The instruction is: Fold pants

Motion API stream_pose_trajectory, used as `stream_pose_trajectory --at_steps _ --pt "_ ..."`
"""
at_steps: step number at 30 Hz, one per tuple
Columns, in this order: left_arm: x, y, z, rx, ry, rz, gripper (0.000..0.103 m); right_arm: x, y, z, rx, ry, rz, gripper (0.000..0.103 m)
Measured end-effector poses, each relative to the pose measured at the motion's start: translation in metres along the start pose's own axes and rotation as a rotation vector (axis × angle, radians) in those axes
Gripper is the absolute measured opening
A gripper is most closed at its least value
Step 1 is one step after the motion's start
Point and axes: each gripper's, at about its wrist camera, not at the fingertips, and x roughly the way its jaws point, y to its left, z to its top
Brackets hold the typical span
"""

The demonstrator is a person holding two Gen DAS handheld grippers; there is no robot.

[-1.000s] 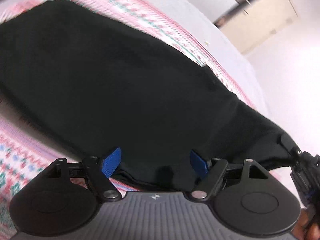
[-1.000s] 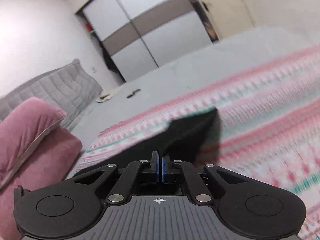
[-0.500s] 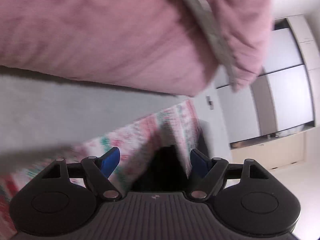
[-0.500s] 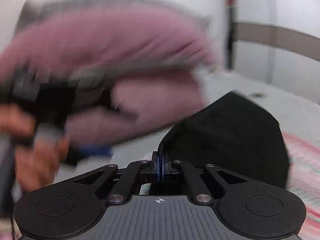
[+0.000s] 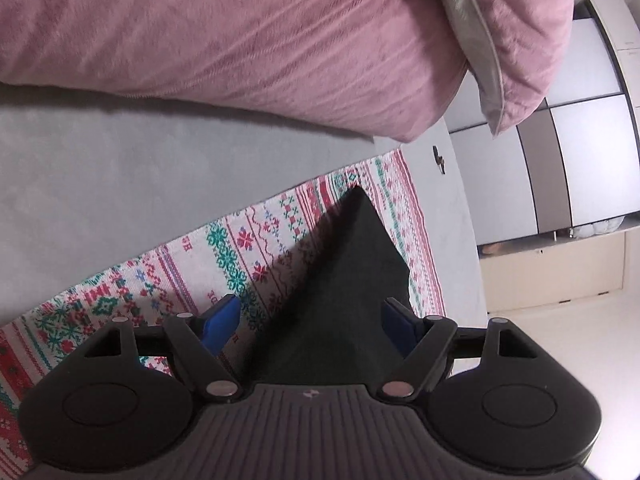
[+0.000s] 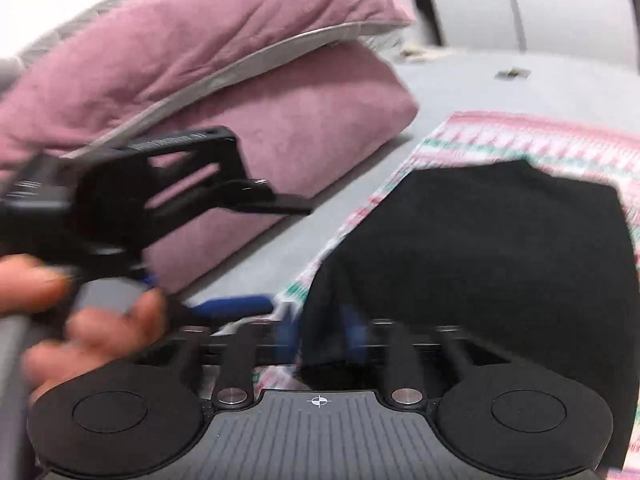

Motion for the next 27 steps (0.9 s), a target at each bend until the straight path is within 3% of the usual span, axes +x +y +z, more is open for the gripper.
stream_pose_trajectory --at_steps 1,4,7,9,12,17,20,27 --pt "0.002 -0.001 0.002 0.006 -0.002 0.0 0.097 -0.013 -0.009 -0.002 0.033 -0.019 0.022 0.064" --pt "0.001 -0.009 -0.001 0.073 -0.023 0.034 0.097 -0.055 -0.05 -0.008 0.182 -0.108 0.007 0.064" --pt "0.014 -0.016 -0.008 0.137 -0.019 0.062 0.095 -0.079 -0.104 -0.007 0.316 -0.157 -0.113 0.065" --pt "0.022 -0.016 -0.009 0.119 -0.011 0.036 0.09 -0.09 -0.138 -0.006 0.388 -0.171 -0.176 0.066" --pt "0.032 -0.016 -0.008 0.102 -0.03 0.01 0.083 -0.1 -0.176 -0.007 0.451 -0.168 -0.201 0.066" --pt "0.055 -0.015 -0.013 0.105 -0.038 0.063 0.056 -0.073 -0.207 -0.005 0.53 -0.089 -0.111 0.066" --pt "0.061 -0.017 -0.017 0.13 -0.043 0.068 0.047 -0.06 -0.208 -0.009 0.535 -0.057 -0.102 0.066" --pt "0.071 -0.027 -0.023 0.217 -0.038 0.103 0.042 -0.041 -0.217 -0.01 0.606 -0.062 -0.004 0.067"
